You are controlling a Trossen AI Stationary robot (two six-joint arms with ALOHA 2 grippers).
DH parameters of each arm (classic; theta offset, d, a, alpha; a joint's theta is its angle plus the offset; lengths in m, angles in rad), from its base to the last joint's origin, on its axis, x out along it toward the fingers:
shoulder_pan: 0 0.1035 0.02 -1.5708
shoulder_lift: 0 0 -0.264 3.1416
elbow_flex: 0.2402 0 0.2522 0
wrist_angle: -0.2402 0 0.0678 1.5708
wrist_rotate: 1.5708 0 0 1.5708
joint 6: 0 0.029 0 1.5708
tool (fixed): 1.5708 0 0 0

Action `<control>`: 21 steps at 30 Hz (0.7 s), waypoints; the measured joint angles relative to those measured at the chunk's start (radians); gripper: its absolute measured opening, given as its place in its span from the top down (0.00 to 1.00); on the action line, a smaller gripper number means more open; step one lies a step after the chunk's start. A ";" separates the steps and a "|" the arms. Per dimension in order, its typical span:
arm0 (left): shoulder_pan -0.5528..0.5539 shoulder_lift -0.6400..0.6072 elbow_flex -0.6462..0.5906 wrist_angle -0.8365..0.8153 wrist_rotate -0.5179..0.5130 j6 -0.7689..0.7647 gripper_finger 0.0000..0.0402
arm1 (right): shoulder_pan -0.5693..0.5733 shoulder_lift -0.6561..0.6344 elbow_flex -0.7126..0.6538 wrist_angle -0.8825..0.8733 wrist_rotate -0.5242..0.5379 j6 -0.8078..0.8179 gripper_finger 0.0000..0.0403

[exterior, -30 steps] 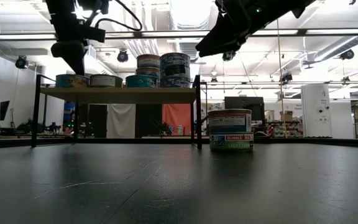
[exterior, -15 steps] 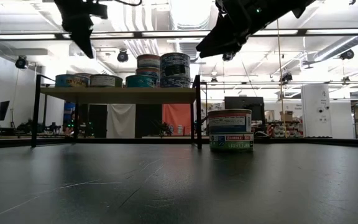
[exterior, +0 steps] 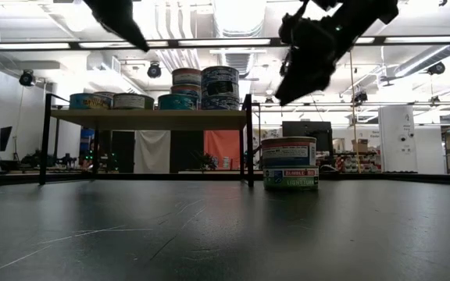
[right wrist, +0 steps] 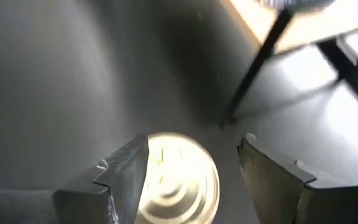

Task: Stack canned seafood by type on shelf
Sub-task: Stack the blue and pink tuna can on top of the other blue and pink tuna can on the shelf

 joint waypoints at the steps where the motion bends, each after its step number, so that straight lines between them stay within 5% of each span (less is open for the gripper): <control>1: -0.037 0.001 -0.020 0.046 -0.011 0.007 1.00 | 0.004 0.000 0.000 -0.024 0.001 0.019 0.42; 7: -0.223 0.001 -0.125 0.204 -0.115 0.003 1.00 | 0.052 0.000 -0.004 -0.110 0.016 0.098 0.48; 13: -0.332 0.001 -0.244 0.424 -0.126 -0.001 1.00 | 0.115 0.000 -0.047 -0.134 0.146 0.157 0.51; 21: -0.387 0.001 -0.417 0.698 -0.127 -0.014 1.00 | 0.140 0.000 -0.234 0.214 0.211 0.135 0.49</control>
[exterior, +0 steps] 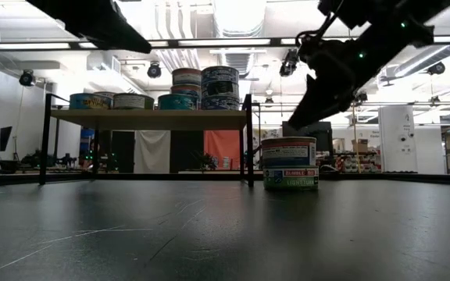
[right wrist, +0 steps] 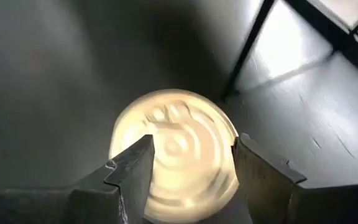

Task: Stack canned seafood by type on shelf
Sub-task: Stack the blue and pink tuna can on top of the other blue and pink tuna can on the shelf

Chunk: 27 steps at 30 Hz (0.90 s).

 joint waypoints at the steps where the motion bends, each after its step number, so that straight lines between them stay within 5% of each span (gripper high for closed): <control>1: -0.001 0.000 -0.013 0.025 0.000 -0.010 1.00 | 0.000 0.000 -0.021 0.057 0.003 -0.006 0.49; 8: -0.007 0.003 -0.059 0.080 -0.001 -0.075 1.00 | 0.007 0.000 -0.138 0.396 0.045 -0.025 0.48; 13: -0.032 0.027 -0.061 0.079 0.000 -0.097 1.00 | 0.050 0.000 -0.161 0.426 0.054 0.009 0.49; 23: -0.089 0.151 -0.060 0.165 0.001 -0.116 1.00 | 0.132 0.030 -0.173 0.394 0.434 0.131 0.53; 27: -0.115 0.202 -0.059 0.206 0.001 -0.109 1.00 | 0.141 0.082 -0.187 0.396 0.455 0.206 0.55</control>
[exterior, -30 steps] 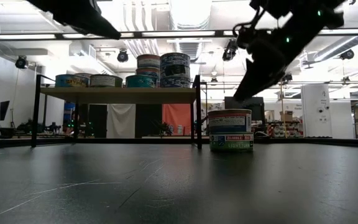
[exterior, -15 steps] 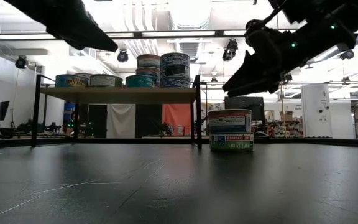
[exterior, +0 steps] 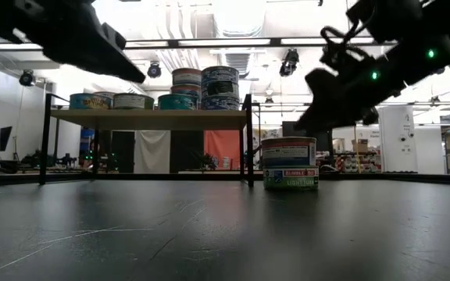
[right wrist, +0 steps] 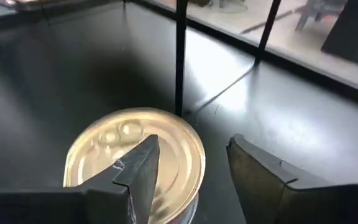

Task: Stack canned seafood by type on shelf
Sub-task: Stack the blue and pink tuna can on top of the other blue and pink tuna can on the shelf

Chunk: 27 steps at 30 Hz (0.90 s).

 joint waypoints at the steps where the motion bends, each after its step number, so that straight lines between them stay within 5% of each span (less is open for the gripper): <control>1: -0.007 0.011 0.000 0.000 0.000 -0.001 1.00 | 0.002 0.016 -0.002 0.002 -0.005 0.024 0.56; 14: -0.031 0.143 0.050 0.023 -0.001 0.019 1.00 | 0.080 0.124 0.011 0.012 0.005 0.125 0.66; 27: -0.031 0.149 0.032 0.172 -0.028 0.121 1.00 | 0.130 0.169 0.019 0.038 -0.002 0.125 0.72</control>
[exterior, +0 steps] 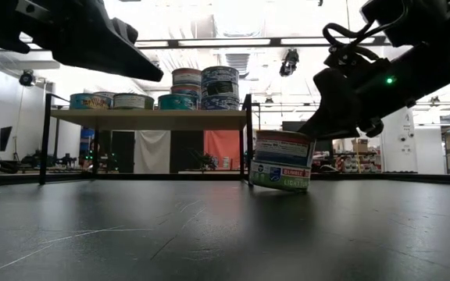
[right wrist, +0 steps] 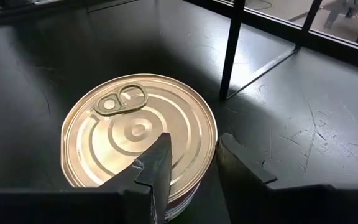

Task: Stack canned seafood by type on shelf
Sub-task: Stack the blue and pink tuna can on top of the other blue and pink tuna can on the shelf

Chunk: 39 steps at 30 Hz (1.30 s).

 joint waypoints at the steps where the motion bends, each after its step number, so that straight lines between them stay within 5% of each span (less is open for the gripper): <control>1: 0.000 0.000 0.000 0.004 0.000 0.000 1.00 | 0.000 0.007 0.001 0.000 0.000 0.000 0.72; 19: 0.002 0.010 -0.008 0.025 -0.025 -0.060 1.00 | 0.032 0.074 0.001 0.017 0.063 0.009 0.76; 33: 0.047 0.228 -0.008 0.386 0.009 -0.041 1.00 | 0.085 0.097 -0.001 0.062 0.057 0.007 0.86; 39: 0.055 0.260 -0.001 0.411 0.005 -0.038 1.00 | 0.101 0.112 0.003 0.074 0.017 0.028 0.89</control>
